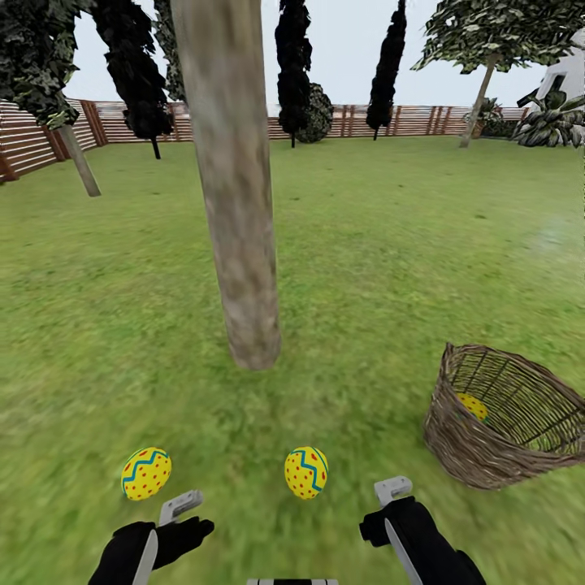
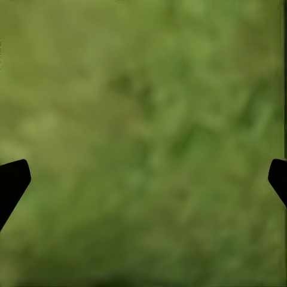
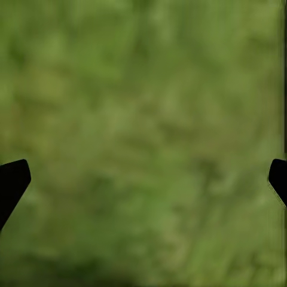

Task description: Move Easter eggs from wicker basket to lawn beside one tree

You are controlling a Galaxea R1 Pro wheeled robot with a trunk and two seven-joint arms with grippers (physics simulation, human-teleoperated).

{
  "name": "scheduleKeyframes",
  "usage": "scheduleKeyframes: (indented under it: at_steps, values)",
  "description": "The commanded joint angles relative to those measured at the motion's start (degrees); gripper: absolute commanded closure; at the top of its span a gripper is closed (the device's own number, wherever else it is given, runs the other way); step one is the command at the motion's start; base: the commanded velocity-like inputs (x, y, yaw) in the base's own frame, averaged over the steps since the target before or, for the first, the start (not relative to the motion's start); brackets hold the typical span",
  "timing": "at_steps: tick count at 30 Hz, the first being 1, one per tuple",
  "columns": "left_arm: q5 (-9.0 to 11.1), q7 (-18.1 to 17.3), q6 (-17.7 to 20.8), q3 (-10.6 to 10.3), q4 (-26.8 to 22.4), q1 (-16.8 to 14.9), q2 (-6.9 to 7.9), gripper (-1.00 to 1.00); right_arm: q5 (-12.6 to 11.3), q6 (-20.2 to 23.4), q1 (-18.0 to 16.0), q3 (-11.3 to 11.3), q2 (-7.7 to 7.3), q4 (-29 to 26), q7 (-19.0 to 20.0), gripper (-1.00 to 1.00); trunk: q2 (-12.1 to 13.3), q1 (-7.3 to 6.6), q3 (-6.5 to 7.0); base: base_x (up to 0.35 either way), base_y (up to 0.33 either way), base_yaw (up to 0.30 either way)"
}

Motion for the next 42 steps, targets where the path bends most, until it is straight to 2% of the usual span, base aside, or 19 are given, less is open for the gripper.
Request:
scheduleKeyframes:
  at_steps: [1,42]
  values:
    - [-0.16,-0.33,0.30,0.24,0.00,-0.04,-0.04,-1.00,0.04,0.28,-0.03,0.12,-0.01,-0.05,-0.28,-1.00,0.00,-0.03,0.18,0.000,0.000,0.000]
    - [-0.16,-0.37,0.30,0.22,-0.01,-0.04,0.02,-1.00,0.27,0.29,-0.03,0.05,-0.03,-0.05,-0.30,-1.00,0.54,-1.09,9.26,0.000,0.000,0.000]
